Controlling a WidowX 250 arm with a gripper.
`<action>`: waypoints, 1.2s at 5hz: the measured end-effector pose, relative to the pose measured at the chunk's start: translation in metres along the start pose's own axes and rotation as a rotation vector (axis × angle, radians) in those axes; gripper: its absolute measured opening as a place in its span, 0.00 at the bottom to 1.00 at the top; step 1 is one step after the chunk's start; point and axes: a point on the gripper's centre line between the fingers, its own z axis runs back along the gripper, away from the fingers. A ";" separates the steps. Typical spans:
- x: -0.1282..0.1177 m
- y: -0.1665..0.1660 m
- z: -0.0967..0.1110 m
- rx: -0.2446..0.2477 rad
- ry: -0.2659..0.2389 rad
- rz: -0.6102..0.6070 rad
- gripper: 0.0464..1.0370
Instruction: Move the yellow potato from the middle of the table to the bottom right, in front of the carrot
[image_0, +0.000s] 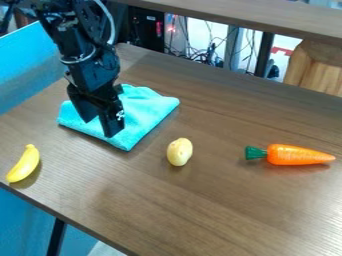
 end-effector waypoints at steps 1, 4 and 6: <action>-0.004 -0.002 -0.007 -0.016 0.024 0.004 0.96; 0.010 -0.059 0.014 -0.086 -0.020 -0.038 0.96; 0.039 -0.085 0.001 0.003 0.029 -0.052 0.96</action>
